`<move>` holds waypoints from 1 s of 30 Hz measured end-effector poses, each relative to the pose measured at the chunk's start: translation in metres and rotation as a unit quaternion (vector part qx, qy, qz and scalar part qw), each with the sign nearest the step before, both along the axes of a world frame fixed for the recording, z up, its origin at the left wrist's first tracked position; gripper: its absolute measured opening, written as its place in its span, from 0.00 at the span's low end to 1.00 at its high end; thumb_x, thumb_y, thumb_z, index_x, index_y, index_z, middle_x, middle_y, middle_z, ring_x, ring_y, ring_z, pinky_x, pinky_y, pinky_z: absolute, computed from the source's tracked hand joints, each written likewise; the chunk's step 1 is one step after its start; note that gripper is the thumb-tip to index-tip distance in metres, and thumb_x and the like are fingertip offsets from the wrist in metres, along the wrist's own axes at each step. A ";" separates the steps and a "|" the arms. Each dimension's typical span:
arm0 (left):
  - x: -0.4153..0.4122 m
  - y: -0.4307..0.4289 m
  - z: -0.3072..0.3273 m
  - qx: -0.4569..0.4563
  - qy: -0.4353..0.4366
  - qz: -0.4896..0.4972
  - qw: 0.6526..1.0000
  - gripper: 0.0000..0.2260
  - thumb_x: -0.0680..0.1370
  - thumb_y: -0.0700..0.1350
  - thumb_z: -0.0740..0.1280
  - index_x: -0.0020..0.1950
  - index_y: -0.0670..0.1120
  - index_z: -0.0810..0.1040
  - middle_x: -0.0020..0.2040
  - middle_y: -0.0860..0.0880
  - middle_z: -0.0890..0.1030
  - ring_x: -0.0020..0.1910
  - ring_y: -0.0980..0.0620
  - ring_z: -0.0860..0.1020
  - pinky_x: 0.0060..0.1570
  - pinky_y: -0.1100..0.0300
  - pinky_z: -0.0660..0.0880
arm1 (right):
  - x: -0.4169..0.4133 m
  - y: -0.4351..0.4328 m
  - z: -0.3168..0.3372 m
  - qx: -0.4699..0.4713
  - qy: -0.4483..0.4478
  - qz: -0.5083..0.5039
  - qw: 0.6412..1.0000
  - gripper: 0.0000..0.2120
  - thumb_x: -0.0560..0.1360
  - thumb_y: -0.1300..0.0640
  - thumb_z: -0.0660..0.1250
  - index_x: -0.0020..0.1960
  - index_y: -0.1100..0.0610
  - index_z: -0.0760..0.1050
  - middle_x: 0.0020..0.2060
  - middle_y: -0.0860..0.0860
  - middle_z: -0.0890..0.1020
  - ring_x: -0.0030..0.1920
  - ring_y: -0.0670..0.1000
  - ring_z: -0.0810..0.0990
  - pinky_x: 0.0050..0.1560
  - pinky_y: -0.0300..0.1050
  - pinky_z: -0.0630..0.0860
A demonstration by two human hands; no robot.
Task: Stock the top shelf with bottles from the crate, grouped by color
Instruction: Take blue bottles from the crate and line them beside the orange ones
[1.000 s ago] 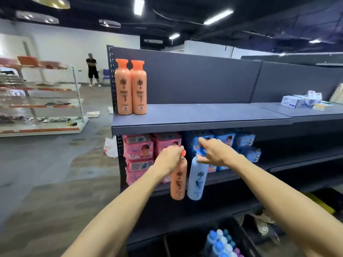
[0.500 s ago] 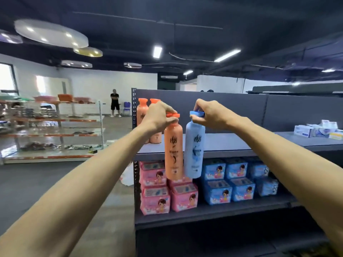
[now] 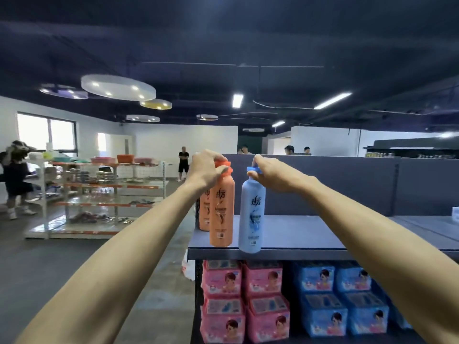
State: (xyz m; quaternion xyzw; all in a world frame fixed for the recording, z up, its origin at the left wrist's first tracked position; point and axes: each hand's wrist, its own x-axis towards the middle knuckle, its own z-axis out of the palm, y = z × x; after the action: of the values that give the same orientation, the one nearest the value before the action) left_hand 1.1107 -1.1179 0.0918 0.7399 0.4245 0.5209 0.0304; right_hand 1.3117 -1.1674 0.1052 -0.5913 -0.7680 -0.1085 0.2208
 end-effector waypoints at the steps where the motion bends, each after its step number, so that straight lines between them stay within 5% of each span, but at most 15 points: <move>1: 0.000 0.007 -0.002 -0.004 0.004 0.006 1.000 0.10 0.73 0.45 0.75 0.53 0.46 0.85 0.50 0.49 0.85 0.46 0.54 0.80 0.46 0.60 0.78 | 0.001 0.009 -0.001 0.002 -0.003 0.002 1.000 0.12 0.82 0.46 0.58 0.54 0.56 0.67 0.53 0.56 0.78 0.47 0.56 0.77 0.47 0.53 0.75; 6: 0.004 0.035 -0.009 -0.012 0.029 0.038 0.999 0.10 0.73 0.46 0.75 0.53 0.48 0.85 0.51 0.48 0.85 0.50 0.51 0.81 0.53 0.51 0.79 | 0.007 0.051 -0.007 0.006 -0.017 0.003 1.000 0.13 0.82 0.45 0.57 0.54 0.56 0.67 0.51 0.56 0.77 0.45 0.55 0.76 0.42 0.49 0.70; 23: 0.011 0.080 -0.032 -0.014 0.014 0.037 0.999 0.09 0.72 0.43 0.73 0.52 0.46 0.84 0.51 0.48 0.84 0.51 0.50 0.81 0.54 0.53 0.78 | 0.009 0.095 -0.034 0.024 0.020 0.009 0.999 0.13 0.81 0.45 0.59 0.56 0.55 0.66 0.47 0.53 0.75 0.45 0.56 0.75 0.42 0.50 0.71; 27: 0.015 0.067 -0.047 0.019 -0.002 0.040 0.999 0.14 0.72 0.48 0.72 0.57 0.48 0.82 0.53 0.49 0.84 0.52 0.50 0.80 0.54 0.56 0.77 | 0.008 0.088 -0.053 0.025 0.088 0.022 0.996 0.20 0.79 0.41 0.59 0.64 0.53 0.63 0.48 0.54 0.77 0.47 0.57 0.76 0.49 0.53 0.75; 30: 0.014 0.061 -0.066 0.032 -0.011 0.030 0.999 0.28 0.71 0.49 0.74 0.70 0.46 0.73 0.64 0.47 0.77 0.62 0.49 0.76 0.61 0.57 0.72 | 0.006 0.082 -0.066 0.019 0.121 0.025 0.992 0.35 0.75 0.38 0.65 0.75 0.50 0.55 0.56 0.57 0.78 0.53 0.59 0.77 0.55 0.55 0.76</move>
State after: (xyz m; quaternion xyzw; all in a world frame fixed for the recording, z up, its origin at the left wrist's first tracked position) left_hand 1.1248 -1.0567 0.0254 0.7219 0.4290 0.5429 -0.0045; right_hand 1.3177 -1.0852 0.0392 -0.5762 -0.7481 -0.0456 0.3259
